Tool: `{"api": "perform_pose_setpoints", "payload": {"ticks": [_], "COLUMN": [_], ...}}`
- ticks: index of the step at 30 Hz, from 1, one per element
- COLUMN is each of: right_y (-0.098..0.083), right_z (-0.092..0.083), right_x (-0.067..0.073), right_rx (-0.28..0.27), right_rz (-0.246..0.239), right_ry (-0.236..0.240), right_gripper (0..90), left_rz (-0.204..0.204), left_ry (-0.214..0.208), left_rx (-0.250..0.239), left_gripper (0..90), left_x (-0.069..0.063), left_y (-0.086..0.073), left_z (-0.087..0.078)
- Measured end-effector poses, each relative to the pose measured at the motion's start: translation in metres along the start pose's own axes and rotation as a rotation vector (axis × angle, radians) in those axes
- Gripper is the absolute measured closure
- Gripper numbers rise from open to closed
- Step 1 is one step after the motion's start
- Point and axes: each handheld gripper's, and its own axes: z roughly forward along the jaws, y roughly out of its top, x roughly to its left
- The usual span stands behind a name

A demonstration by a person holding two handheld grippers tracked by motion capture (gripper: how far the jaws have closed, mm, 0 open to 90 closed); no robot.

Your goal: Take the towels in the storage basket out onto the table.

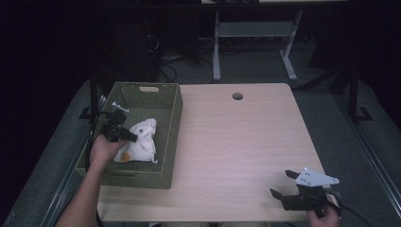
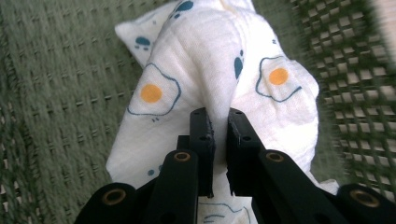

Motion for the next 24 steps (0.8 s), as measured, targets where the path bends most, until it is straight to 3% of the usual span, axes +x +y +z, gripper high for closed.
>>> {"api": "perform_pose_setpoints", "payload": {"ticks": [5,14,24], "right_y": [0.0,0.001,0.001], "right_z": [0.0,0.002,0.004], "right_x": [0.002,0.002,0.004], "right_rx": [-0.003,-0.005,0.0], "right_rz": [0.001,0.008,0.003], "right_ry": [-0.002,-0.015,-0.016], "right_gripper": [14.0,14.0,14.0], "left_rz": [0.02,-0.012,-0.023], "left_ry": [-0.055,-0.118,-0.139], "left_rx": [-0.071,-0.154,-0.206], "left_gripper": [82.8,83.8,83.9], "left_x": [-0.006,0.0,0.006], "left_y": [-0.005,-0.01,-0.015], "left_z": [-0.012,-0.029,-0.05]}}
